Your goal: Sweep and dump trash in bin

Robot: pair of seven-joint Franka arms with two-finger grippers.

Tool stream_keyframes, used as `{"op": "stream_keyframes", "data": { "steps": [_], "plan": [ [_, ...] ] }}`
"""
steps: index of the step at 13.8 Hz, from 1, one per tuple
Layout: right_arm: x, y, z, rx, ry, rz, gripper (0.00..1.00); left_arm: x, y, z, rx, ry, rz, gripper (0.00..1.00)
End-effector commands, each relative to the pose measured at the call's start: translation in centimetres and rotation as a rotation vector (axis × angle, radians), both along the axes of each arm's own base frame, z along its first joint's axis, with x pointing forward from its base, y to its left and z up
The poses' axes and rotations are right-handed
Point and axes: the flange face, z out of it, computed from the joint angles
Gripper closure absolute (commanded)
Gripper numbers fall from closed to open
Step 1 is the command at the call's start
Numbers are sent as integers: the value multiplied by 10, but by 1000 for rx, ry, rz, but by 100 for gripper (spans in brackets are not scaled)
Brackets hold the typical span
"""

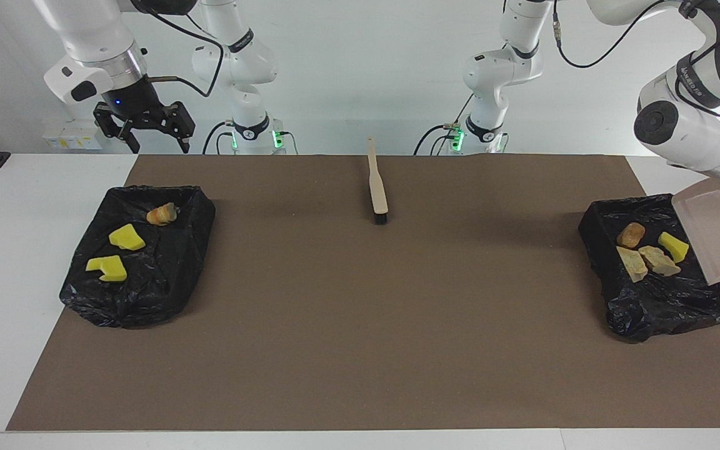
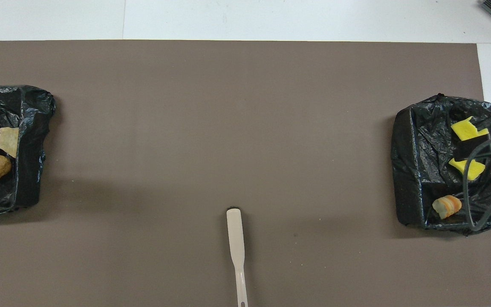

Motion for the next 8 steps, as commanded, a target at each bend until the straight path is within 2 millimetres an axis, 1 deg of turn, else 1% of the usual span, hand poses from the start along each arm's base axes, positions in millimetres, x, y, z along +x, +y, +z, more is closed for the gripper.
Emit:
{"op": "stream_keyframes", "data": {
  "steps": [1,4,8],
  "plan": [
    [-4,0,1,14,-17,-9,0,1,-3,20,-112,-40,10,100],
    [-4,1,1,13,-17,-8,0,7,-7,11,-306,-72,54,100],
    [-4,0,1,14,-17,-9,0,5,-24,-8,-505,-88,113,100]
  ]
}}
